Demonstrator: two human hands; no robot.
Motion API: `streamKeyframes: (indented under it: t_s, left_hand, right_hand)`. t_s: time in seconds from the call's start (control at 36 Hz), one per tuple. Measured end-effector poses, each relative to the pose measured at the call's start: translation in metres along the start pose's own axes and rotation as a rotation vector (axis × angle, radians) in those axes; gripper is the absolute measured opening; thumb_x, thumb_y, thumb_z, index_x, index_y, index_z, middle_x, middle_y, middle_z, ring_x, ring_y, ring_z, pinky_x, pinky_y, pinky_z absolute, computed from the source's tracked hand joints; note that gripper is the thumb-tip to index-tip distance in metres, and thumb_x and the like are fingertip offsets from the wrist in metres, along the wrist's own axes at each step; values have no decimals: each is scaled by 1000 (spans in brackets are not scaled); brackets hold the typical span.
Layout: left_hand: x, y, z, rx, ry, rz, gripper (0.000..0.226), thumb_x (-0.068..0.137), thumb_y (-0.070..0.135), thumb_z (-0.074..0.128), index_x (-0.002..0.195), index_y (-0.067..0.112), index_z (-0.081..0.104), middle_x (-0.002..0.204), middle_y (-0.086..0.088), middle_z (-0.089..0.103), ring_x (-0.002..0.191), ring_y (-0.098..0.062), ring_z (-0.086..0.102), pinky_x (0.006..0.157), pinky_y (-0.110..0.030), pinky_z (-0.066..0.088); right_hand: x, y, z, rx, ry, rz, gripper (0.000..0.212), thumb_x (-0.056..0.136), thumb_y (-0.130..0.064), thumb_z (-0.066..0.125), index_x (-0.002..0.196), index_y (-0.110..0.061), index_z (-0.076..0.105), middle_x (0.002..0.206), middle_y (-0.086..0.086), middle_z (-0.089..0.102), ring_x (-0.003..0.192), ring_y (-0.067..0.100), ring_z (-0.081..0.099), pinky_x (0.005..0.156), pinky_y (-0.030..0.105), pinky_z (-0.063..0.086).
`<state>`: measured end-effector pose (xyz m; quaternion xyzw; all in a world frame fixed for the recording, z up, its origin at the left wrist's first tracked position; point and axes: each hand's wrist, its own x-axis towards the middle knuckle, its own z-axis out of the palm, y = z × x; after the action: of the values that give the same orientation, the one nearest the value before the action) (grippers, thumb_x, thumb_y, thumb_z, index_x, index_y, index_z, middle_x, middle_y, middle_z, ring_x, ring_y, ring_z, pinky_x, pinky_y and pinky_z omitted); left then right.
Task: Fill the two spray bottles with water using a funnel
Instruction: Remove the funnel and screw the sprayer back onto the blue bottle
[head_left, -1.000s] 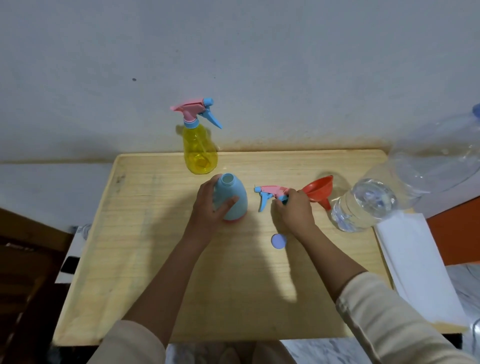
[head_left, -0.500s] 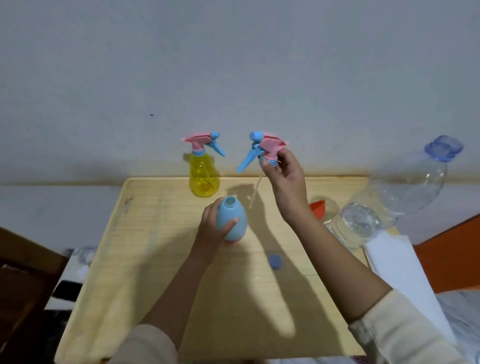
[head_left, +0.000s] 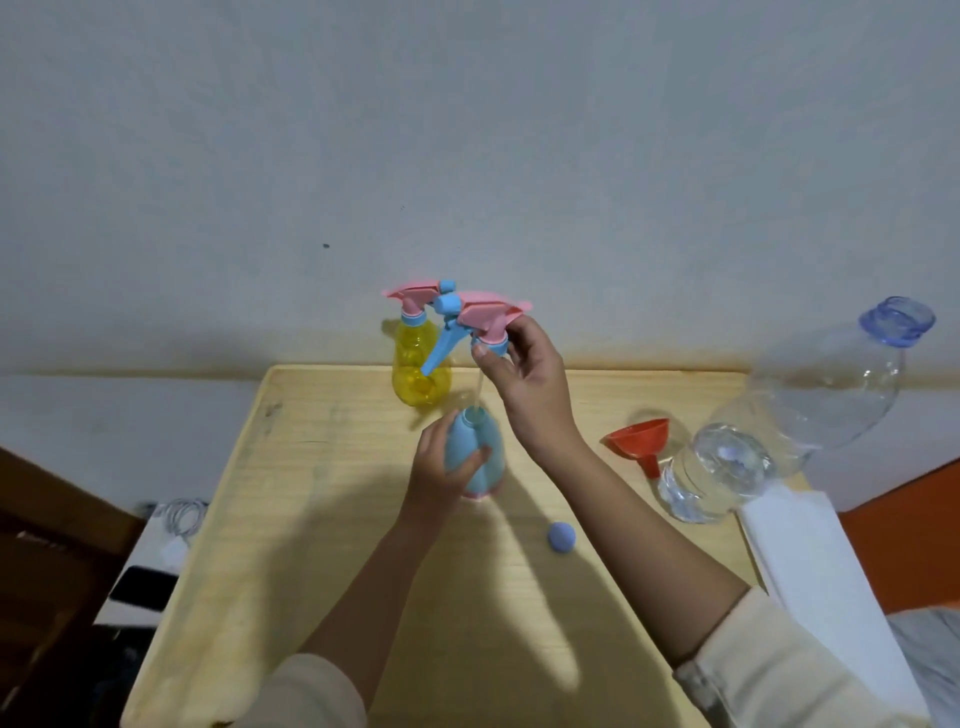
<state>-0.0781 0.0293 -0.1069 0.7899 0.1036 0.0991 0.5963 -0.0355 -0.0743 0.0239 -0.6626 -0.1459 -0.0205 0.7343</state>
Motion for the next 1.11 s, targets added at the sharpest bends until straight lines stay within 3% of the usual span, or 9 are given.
streamKeyframes:
  t_s: [0.11, 0.19, 0.31, 0.53, 0.58, 0.69, 0.78, 0.89, 1.11]
  left_hand:
    - [-2, -2, 2, -14, 31, 49, 70, 66, 55, 59, 127, 22, 51, 121, -1, 54, 113, -15, 51, 92, -20, 41]
    - [-7, -7, 7, -22, 72, 93, 56, 72, 53, 60, 124, 36, 46, 118, 8, 55, 111, -4, 51, 94, -23, 41]
    - [-13, -21, 17, -23, 132, 54, 72, 62, 55, 72, 124, 46, 37, 129, 9, 50, 120, -5, 49, 99, -25, 40]
    - [-2, -43, 28, -56, 115, 13, 79, 58, 40, 83, 122, 49, 38, 123, 16, 52, 111, 13, 50, 89, -7, 39]
    - [2, -42, 27, -34, 108, 39, 80, 61, 30, 86, 124, 46, 39, 124, 11, 53, 113, 10, 51, 91, -11, 42]
    - [7, -35, 22, 24, 35, 134, 84, 69, 35, 79, 137, 33, 30, 137, 2, 44, 126, 2, 42, 104, -17, 35]
    - [9, -30, 19, 108, -42, 191, 85, 74, 43, 72, 142, 25, 24, 143, -4, 40, 129, -8, 38, 107, -25, 34]
    - [15, -42, 20, 146, -118, 144, 89, 75, 52, 71, 147, 29, 24, 147, -2, 38, 132, -20, 41, 106, -48, 39]
    - [23, -46, 25, 221, -142, 166, 94, 74, 57, 67, 147, 16, 24, 143, -11, 43, 127, -28, 47, 98, -49, 43]
  right_hand:
    - [-8, 38, -8, -73, -16, 123, 19, 83, -3, 63, 102, 0, 58, 105, 13, 65, 98, 13, 60, 87, 21, 48]
    - [-15, 58, -11, -181, -16, 174, 21, 81, -3, 67, 101, -3, 62, 100, 5, 67, 92, 3, 61, 87, 17, 47]
    - [-21, 76, -12, -236, -37, 203, 28, 74, -23, 70, 95, -7, 64, 94, 3, 68, 89, 12, 62, 84, 22, 47]
    - [-15, 84, -15, -283, -51, 192, 12, 84, -10, 67, 85, -17, 58, 78, -18, 58, 79, -5, 55, 80, 17, 42]
    - [-11, 85, -18, -268, -62, 198, 8, 84, -14, 66, 87, -15, 59, 78, -18, 58, 77, -7, 54, 79, 16, 42]
    - [1, 78, -27, -142, 8, 220, 26, 80, -21, 62, 90, 2, 58, 81, 9, 59, 79, 13, 53, 73, 29, 42]
    - [6, 77, -34, -145, 20, 253, 20, 84, -15, 62, 91, 3, 58, 86, 24, 61, 81, 19, 55, 75, 34, 43]
    - [5, 79, -36, -181, -13, 241, 6, 86, -10, 62, 92, -13, 61, 89, 10, 65, 84, 17, 59, 78, 33, 46]
    - [6, 74, -43, -119, -49, 241, 14, 86, -1, 61, 98, -9, 62, 94, 1, 67, 88, 6, 62, 78, 17, 47]
